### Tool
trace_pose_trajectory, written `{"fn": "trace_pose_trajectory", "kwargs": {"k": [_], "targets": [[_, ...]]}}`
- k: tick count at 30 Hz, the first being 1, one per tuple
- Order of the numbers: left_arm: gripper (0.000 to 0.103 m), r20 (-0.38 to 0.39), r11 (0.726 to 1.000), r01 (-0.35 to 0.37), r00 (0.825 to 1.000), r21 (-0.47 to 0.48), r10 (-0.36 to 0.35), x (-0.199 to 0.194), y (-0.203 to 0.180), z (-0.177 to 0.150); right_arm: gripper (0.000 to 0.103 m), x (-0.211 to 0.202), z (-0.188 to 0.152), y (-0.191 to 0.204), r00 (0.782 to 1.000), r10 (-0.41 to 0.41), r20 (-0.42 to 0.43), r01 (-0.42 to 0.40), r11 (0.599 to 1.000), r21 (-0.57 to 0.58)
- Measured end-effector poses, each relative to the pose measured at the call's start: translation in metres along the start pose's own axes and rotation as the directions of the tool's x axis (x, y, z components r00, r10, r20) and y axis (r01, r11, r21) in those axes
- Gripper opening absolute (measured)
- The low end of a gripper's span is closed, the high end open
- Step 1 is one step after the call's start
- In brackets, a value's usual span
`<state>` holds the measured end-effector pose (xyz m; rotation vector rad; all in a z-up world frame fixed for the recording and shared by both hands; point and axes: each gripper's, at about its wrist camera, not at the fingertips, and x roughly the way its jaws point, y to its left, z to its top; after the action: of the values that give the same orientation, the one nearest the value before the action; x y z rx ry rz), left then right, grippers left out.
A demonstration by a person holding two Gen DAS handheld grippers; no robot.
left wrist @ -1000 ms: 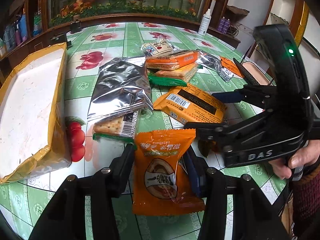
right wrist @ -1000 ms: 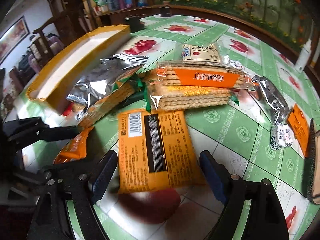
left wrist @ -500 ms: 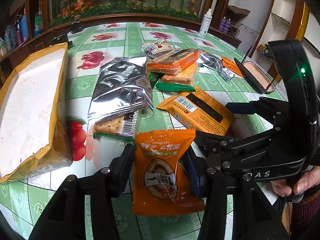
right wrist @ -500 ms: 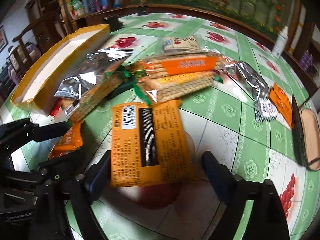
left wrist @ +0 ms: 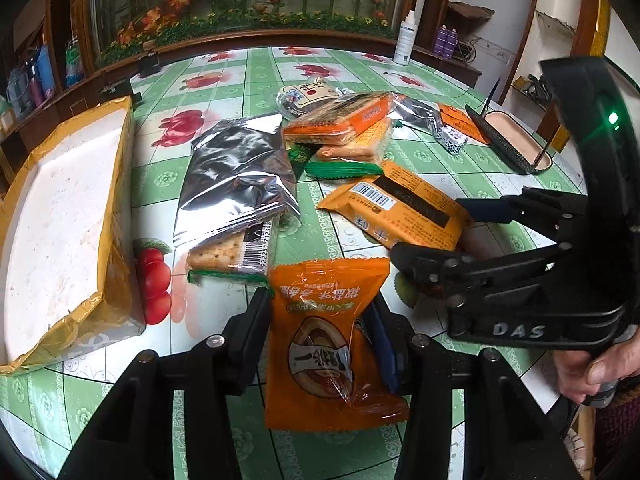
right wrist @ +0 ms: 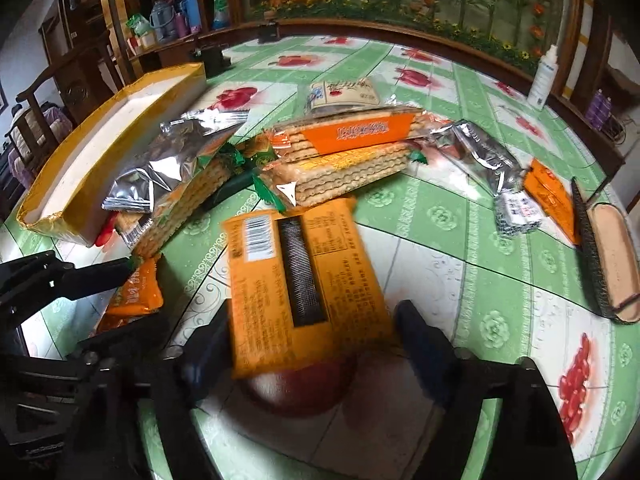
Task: Organize snacks
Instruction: 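Carry both packs into the white tray and open both grippers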
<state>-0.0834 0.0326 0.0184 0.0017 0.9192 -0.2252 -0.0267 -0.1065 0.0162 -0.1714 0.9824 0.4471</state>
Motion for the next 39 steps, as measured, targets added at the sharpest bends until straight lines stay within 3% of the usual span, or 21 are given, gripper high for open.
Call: {"fn": "trace_pose_trajectory", "kwargs": {"k": [3, 7, 14, 19, 24, 30, 39], "targets": [[0.047, 0.005, 0.999, 0.042, 0.999, -0.007, -0.042, -0.003, 0.0, -0.002, 0.077, -0.009, -0.008, -0.008, 0.999, 0.035, 0.003, -0.036, 0.998, 0.057], [0.047, -0.008, 0.986, 0.155, 0.988, -0.055, -0.156, -0.007, 0.004, 0.0, 0.077, -0.025, -0.024, -0.021, 0.992, 0.12, 0.029, -0.123, 0.984, 0.126], [0.047, 0.055, 0.976, 0.203, 0.978, -0.077, -0.199, -0.033, 0.012, 0.014, 0.076, -0.049, -0.038, -0.03, 0.982, 0.172, 0.075, -0.183, 0.967, 0.175], [0.047, 0.119, 0.979, 0.161, 0.982, -0.126, -0.146, -0.057, 0.04, 0.024, 0.076, -0.058, -0.026, -0.021, 0.978, 0.183, 0.1, -0.197, 0.969, 0.149], [0.047, 0.154, 0.975, 0.07, 0.987, -0.21, -0.038, -0.073, 0.085, 0.029, 0.077, -0.058, -0.008, 0.001, 0.971, 0.22, 0.098, -0.23, 0.967, 0.108], [0.047, 0.153, 0.946, -0.041, 0.984, -0.321, 0.095, -0.079, 0.142, 0.029, 0.077, -0.056, 0.027, 0.042, 0.95, 0.299, 0.091, -0.305, 0.95, 0.061], [0.047, 0.097, 0.876, -0.134, 0.975, -0.463, 0.2, -0.065, 0.203, 0.01, 0.077, -0.028, 0.085, 0.117, 0.93, 0.36, 0.073, -0.361, 0.933, 0.008]]}}
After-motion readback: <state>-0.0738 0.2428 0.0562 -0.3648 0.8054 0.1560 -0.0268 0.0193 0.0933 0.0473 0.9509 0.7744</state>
